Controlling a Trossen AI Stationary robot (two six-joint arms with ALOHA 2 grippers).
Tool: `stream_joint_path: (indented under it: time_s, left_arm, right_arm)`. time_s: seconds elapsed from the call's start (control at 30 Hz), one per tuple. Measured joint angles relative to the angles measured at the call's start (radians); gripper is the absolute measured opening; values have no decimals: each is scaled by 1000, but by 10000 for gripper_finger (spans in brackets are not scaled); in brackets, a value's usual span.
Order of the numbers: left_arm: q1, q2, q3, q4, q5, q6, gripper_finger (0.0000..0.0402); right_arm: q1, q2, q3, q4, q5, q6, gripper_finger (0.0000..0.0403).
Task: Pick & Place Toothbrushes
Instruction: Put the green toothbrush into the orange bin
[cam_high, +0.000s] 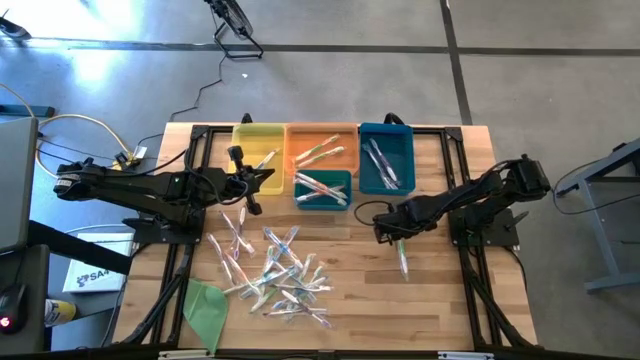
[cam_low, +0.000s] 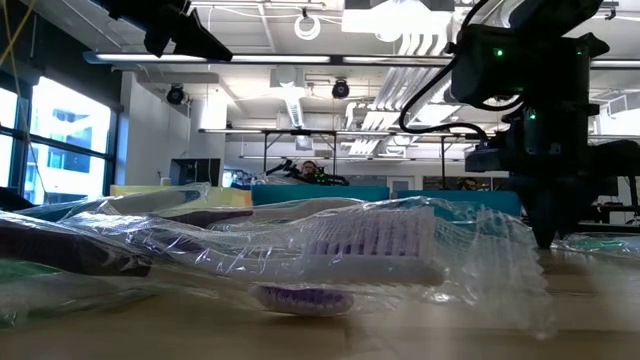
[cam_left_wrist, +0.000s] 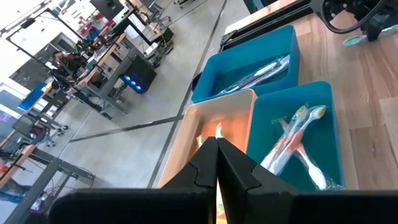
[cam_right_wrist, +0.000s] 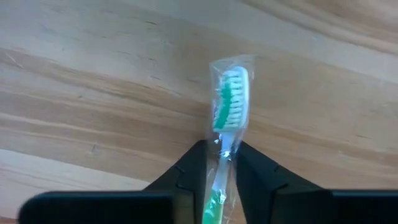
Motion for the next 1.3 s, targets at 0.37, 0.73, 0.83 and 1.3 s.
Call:
stream_joint_path:
  time_s: [0.37, 0.73, 0.83, 1.3]
  left_arm:
    - [0, 0, 0, 0, 0, 0, 0]
    - [0, 0, 0, 0, 0, -4, 0]
    - [0, 0, 0, 1, 0, -4, 0]
    - [0, -1, 0, 27, -24, -2, 0]
  right_arm:
    - [0, 1, -1, 2, 0, -35, 12]
    - [-1, -57, -7, 45, -17, -100, 6]
    - [-11, -120, -5, 75, -17, -170, 6]
    - [-185, -305, -3, 429, -60, -508, 5]
